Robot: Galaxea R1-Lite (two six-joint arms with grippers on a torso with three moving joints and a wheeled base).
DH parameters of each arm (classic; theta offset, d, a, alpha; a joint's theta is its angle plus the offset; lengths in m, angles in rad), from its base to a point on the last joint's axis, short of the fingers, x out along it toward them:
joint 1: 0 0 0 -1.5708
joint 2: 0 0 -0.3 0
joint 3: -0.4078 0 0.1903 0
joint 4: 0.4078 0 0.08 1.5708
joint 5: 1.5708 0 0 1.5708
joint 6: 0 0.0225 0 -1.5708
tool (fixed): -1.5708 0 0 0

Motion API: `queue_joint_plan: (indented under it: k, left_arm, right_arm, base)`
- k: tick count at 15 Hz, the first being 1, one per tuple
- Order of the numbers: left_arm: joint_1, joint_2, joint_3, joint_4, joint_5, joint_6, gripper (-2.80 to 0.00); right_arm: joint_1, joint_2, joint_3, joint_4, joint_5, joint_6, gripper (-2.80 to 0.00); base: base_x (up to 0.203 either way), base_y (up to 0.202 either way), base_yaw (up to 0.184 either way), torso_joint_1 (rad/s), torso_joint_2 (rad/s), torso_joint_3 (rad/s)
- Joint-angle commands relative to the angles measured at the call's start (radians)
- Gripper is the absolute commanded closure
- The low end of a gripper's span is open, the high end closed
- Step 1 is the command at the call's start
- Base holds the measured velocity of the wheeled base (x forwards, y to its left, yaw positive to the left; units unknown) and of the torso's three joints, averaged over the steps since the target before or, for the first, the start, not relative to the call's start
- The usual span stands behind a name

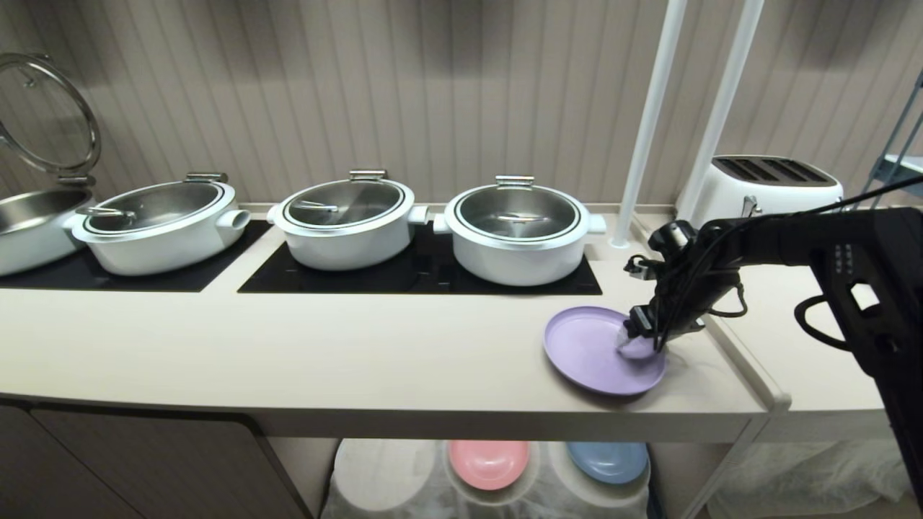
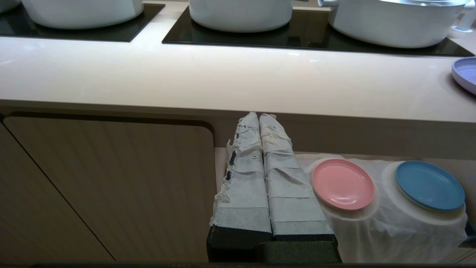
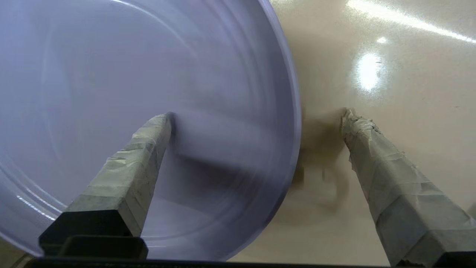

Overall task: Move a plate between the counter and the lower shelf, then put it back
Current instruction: Pick up the plate

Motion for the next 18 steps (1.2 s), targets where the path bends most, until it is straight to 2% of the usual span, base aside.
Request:
queue_joint_plan:
  k: [1,8,9,18]
  left_arm:
    - [0.000,0.001,0.000,0.000,0.000,-0.001,0.00]
    - [0.001,0.001,0.000,0.000,0.000,-0.002,0.00]
    - [0.000,0.001,0.000,0.000,0.000,-0.001,0.00]
    - [0.001,0.001,0.000,0.000,0.000,-0.002,0.00]
  right_arm:
    - [0.005,0.012,0.001,0.004,-0.007,-0.001,-2.80]
    - [0.009,0.011,0.000,0.003,-0.007,-0.001,-2.80]
    - [0.010,0.009,0.000,0.001,-0.007,-0.001,0.00]
    - [0.011,-0.034,0.007,-0.004,-0.007,0.001,0.00]
  base:
    - [0.000,0.000,0.000,0.000,0.00,0.000]
    - [0.000,0.000,0.000,0.000,0.00,0.000]
    - [0.000,0.000,0.000,0.000,0.00,0.000]
    - [0.000,0.000,0.000,0.000,0.00,0.000]
